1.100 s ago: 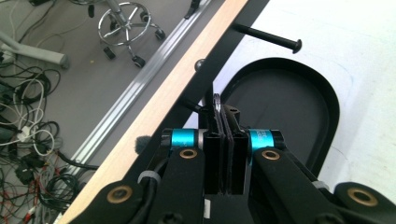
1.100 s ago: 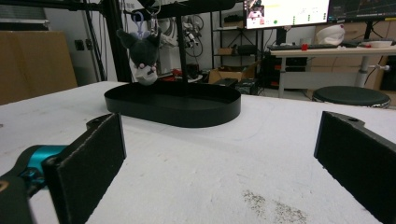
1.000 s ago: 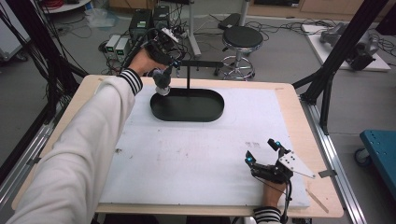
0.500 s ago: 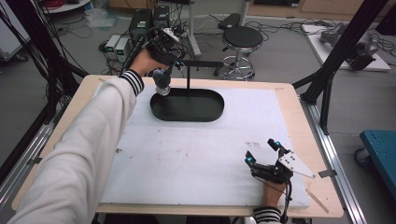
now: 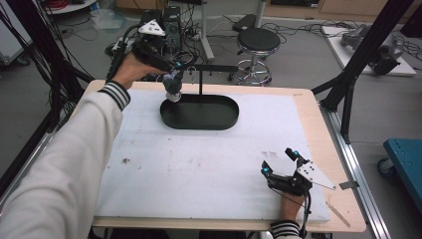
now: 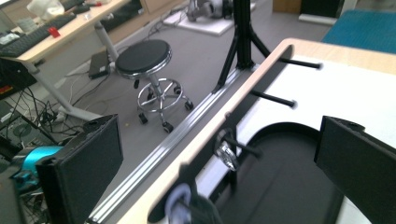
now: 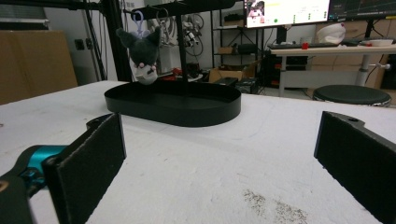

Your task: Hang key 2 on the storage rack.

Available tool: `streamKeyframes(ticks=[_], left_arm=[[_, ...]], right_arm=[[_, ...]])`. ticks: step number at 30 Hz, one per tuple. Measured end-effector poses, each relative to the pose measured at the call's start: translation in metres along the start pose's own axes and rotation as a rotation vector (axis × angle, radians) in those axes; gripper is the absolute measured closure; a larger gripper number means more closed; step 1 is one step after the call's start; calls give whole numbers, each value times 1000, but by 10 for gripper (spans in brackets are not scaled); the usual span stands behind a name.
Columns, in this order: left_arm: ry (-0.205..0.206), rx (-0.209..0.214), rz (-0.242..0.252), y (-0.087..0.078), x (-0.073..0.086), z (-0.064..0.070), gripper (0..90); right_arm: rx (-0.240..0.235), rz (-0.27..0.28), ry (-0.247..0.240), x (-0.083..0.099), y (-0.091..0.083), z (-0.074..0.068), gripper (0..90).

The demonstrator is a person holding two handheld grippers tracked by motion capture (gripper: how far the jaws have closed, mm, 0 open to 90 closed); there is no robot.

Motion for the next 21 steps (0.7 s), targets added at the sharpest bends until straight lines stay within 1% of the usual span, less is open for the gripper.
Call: streamKeyframes(ticks=[2,3,4,5,6,8,10,11,13,14,16,17,20,21], left_arm=[[-7,10,55,-22,4,4,17],[-3,14,79,-38,8,6,17],[-5,13,97,-47,12,7,17],[-10,11,126,-62,19,9,17],[-11,12,136,-71,23,10,17],[-17,5,168,-94,38,13,17],[-37,4,200,-109,49,15,17],[-39,7,209,-119,56,17,17],[-51,4,221,-132,66,21,17],[-53,11,228,-138,72,24,17],[-59,19,251,-149,83,31,17],[-68,25,271,-154,89,35,17],[-96,31,308,-164,110,44,17],[-106,37,307,-166,118,48,17]], right_arm=[[0,0,-9,0,0,0,13],[1,1,-5,0,0,0,13],[1,-1,-1,0,0,0,13],[1,-1,0,0,0,0,13],[0,-2,2,0,0,0,13],[1,-5,3,0,0,0,13],[5,-5,-4,0,0,0,13],[6,-7,-6,0,0,0,13],[6,-8,-7,0,0,0,13],[4,-8,-4,0,0,0,13],[1,-8,-3,0,0,0,13],[1,-8,-7,0,0,0,13],[1,-5,-9,0,0,0,13],[2,-6,-9,0,0,0,13]])
Point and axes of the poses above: each handheld gripper's, and its own axes: y roughly forward along the jaws, x roughly out of its underside, z roughly to its right, the point moved 2 cm from there along y, roughly forward along the jaws, and after that the axes turned 3 degrees about -x, right-handed, at the moved point
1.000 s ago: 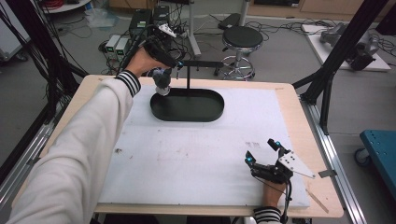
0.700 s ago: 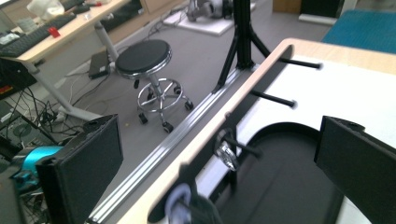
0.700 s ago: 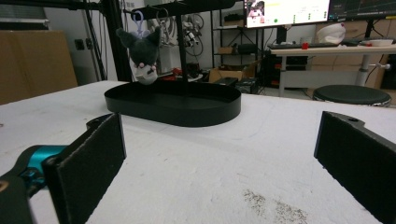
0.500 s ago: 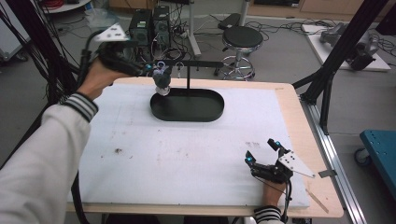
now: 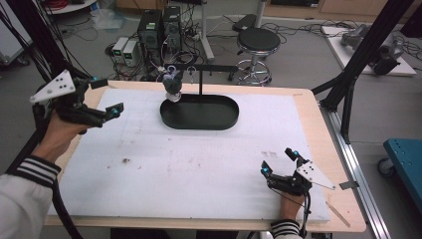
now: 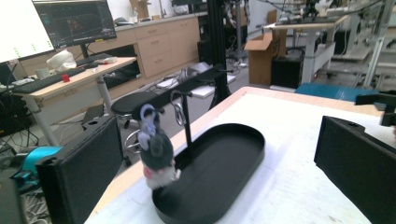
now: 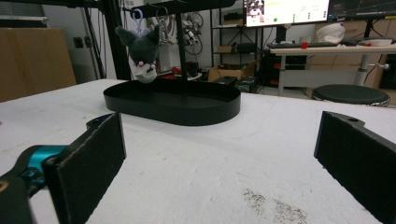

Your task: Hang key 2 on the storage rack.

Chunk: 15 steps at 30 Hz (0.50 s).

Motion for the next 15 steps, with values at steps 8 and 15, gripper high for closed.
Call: streamKeyframes(ticks=[8,15], left_arm=[[-22,-19,-18,-21,41,24,17],[-60,-150,-4,-44,94,38,17]], right_arm=[[1,3,-1,0,0,0,13],[2,0,-2,0,0,-1,13]])
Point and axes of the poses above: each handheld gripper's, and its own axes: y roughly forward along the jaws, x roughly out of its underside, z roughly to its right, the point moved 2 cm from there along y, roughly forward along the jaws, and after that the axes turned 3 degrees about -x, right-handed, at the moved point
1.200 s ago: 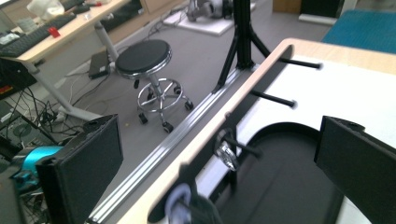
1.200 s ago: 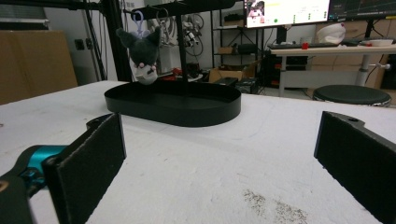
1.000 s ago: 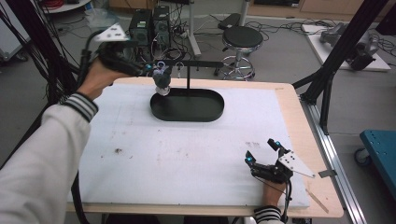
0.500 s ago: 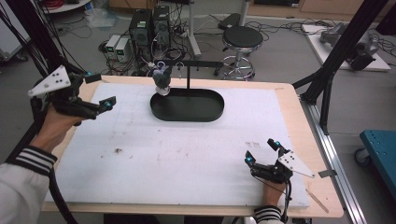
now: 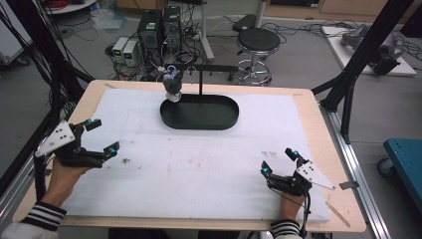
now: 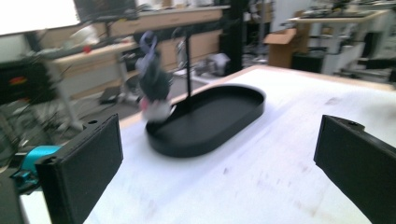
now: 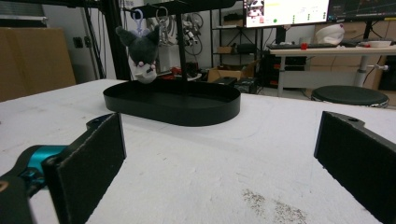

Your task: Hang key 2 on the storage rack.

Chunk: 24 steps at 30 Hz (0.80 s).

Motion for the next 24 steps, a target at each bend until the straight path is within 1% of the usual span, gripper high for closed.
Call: streamKeyframes(ticks=[2,6,7,8,9,10,13,14,17,18,19,21,22,24], left_arm=[[-8,-35,21,-6,12,2,17],[-40,-77,53,-13,34,7,17],[-45,-85,60,-14,38,7,17],[-59,-89,66,-15,44,8,17],[-69,-98,59,-16,48,9,17],[-79,-90,54,-16,53,9,17],[-82,-84,41,-15,60,11,17],[-84,-90,37,-14,62,12,17],[-91,-87,44,-11,71,15,17],[-87,-97,42,-11,74,16,17],[-87,-108,58,-12,74,16,17],[-102,-133,92,-15,75,15,17],[-105,-129,102,-16,75,14,17],[-92,-132,97,-15,75,16,17]], right_arm=[[-1,0,0,0,0,0,13],[0,0,0,0,0,0,13],[-1,-1,0,0,0,0,13],[0,3,1,0,0,0,13],[-1,3,-1,0,0,0,13],[-1,1,3,0,0,0,13],[-1,3,-3,0,0,0,13],[0,2,-2,0,0,0,13],[-1,3,-3,0,0,0,13],[-1,4,-4,0,0,0,13],[0,3,-2,0,0,1,13],[0,4,5,0,0,1,13],[0,5,9,0,0,1,13],[1,4,5,0,0,1,13]])
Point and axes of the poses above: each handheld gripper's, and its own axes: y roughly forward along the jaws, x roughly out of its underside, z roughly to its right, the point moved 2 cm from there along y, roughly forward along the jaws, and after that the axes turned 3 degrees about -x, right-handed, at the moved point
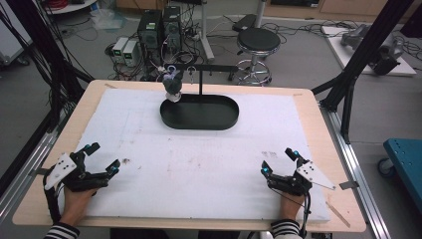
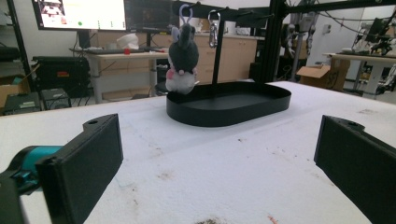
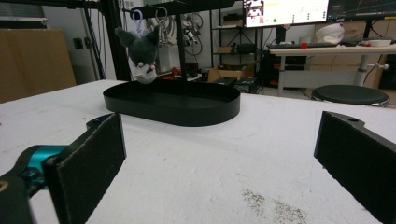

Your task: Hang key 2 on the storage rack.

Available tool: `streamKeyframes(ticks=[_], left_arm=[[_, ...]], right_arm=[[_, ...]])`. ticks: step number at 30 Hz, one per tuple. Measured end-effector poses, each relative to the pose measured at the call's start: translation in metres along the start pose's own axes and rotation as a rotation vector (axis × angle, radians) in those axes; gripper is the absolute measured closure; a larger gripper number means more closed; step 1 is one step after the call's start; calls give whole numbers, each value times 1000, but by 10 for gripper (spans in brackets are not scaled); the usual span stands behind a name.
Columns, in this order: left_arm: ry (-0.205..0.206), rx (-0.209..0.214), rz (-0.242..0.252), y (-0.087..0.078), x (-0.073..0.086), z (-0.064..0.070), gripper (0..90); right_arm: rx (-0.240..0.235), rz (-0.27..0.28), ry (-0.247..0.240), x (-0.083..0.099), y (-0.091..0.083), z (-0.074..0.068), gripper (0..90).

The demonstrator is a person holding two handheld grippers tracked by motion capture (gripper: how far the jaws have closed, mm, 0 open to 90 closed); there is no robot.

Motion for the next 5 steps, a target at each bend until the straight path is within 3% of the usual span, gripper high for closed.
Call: streamKeyframes(ticks=[5], left_arm=[[3,5,-5,1,0,0,17]], right_arm=[[0,-1,-6,0,0,0,13]])
Point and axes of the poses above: each handheld gripper's, and its own axes: y roughly forward along the jaws, x roughly out of its underside, z roughly to its right, the point moved 2 cm from there along y, roughly forward along the jaws, and after that the axes turned 3 degrees about -x, right-handed, at the moved point
